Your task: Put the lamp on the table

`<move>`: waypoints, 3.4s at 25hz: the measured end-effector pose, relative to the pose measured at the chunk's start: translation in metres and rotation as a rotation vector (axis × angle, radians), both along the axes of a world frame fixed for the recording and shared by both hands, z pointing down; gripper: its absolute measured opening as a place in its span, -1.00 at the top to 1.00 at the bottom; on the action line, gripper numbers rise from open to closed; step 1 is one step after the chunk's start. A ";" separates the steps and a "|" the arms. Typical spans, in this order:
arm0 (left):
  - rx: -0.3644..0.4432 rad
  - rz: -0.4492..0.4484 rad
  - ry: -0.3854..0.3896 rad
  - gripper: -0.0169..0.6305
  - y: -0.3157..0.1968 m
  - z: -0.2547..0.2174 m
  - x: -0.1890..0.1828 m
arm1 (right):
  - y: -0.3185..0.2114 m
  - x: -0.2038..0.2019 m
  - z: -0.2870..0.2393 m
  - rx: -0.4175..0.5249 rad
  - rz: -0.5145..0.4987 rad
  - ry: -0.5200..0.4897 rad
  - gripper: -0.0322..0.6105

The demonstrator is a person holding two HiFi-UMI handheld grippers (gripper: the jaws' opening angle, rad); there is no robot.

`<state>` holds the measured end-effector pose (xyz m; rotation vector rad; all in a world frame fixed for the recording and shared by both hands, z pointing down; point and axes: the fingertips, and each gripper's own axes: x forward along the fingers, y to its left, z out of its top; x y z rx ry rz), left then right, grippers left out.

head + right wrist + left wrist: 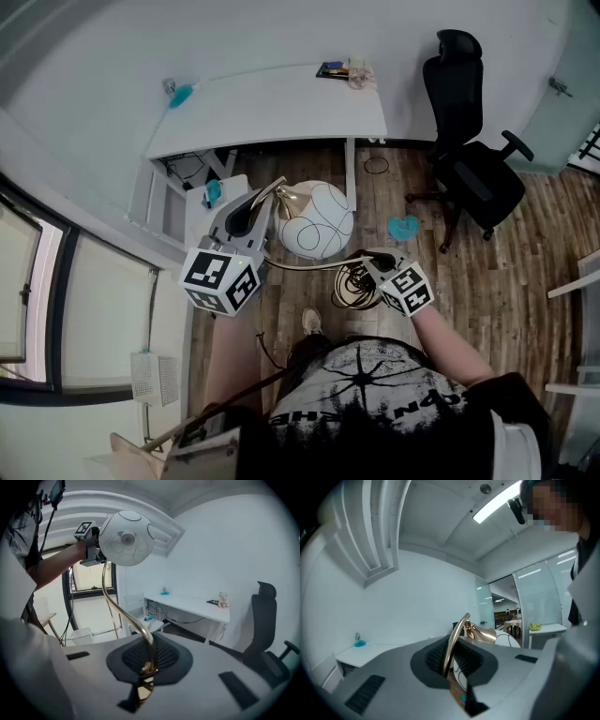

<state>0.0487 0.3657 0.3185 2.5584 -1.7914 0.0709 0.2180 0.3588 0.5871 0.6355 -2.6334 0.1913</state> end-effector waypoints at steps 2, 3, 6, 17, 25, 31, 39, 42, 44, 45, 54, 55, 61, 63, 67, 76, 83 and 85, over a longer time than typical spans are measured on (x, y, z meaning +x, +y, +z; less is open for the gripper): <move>0.000 0.001 -0.002 0.88 0.000 -0.002 0.001 | -0.001 0.000 -0.002 0.001 0.001 0.002 0.84; 0.001 0.002 -0.003 0.88 0.000 -0.003 0.001 | -0.001 0.001 -0.003 0.002 0.001 0.002 0.84; 0.002 -0.003 -0.009 0.88 0.002 -0.003 0.004 | 0.000 0.002 -0.002 0.003 -0.002 -0.004 0.84; 0.002 -0.005 -0.040 0.88 0.007 -0.002 0.015 | -0.002 0.002 0.005 -0.019 -0.008 -0.035 0.83; 0.003 -0.038 -0.057 0.88 0.001 -0.003 0.013 | -0.012 -0.001 0.004 -0.005 -0.020 -0.045 0.83; -0.017 -0.032 -0.059 0.88 -0.011 0.003 0.010 | -0.021 -0.006 0.011 -0.022 -0.013 -0.044 0.83; -0.029 0.005 -0.041 0.88 -0.052 0.011 -0.009 | -0.058 -0.022 0.018 -0.032 0.028 -0.030 0.83; -0.032 0.026 -0.038 0.88 -0.076 0.012 -0.018 | -0.082 -0.031 0.019 -0.023 0.052 -0.027 0.83; -0.031 0.042 -0.038 0.88 -0.092 0.011 -0.026 | -0.097 -0.040 0.018 -0.023 0.064 -0.027 0.83; -0.030 0.048 -0.039 0.88 -0.101 0.010 -0.031 | -0.106 -0.046 0.017 -0.023 0.071 -0.027 0.83; -0.005 0.104 -0.050 0.88 -0.156 0.008 -0.067 | -0.161 -0.083 0.017 0.003 0.134 -0.035 0.83; -0.004 0.112 -0.049 0.88 -0.163 0.008 -0.072 | -0.167 -0.088 0.017 0.003 0.142 -0.035 0.83; -0.004 0.152 -0.053 0.88 -0.209 0.005 -0.108 | -0.205 -0.123 0.013 -0.010 0.189 -0.033 0.83; -0.006 0.163 -0.050 0.88 -0.218 0.009 -0.117 | -0.211 -0.130 0.016 -0.010 0.204 -0.030 0.83; -0.015 0.189 -0.045 0.88 -0.232 0.018 -0.133 | -0.220 -0.145 0.024 -0.007 0.238 -0.023 0.83; -0.025 0.213 -0.039 0.88 -0.251 0.026 -0.156 | -0.231 -0.167 0.033 -0.035 0.258 -0.007 0.83; -0.035 0.209 -0.034 0.88 -0.268 0.029 -0.166 | -0.247 -0.177 0.036 -0.049 0.239 0.006 0.83; -0.034 0.206 -0.039 0.88 -0.276 0.030 -0.168 | -0.254 -0.180 0.037 -0.051 0.229 0.005 0.83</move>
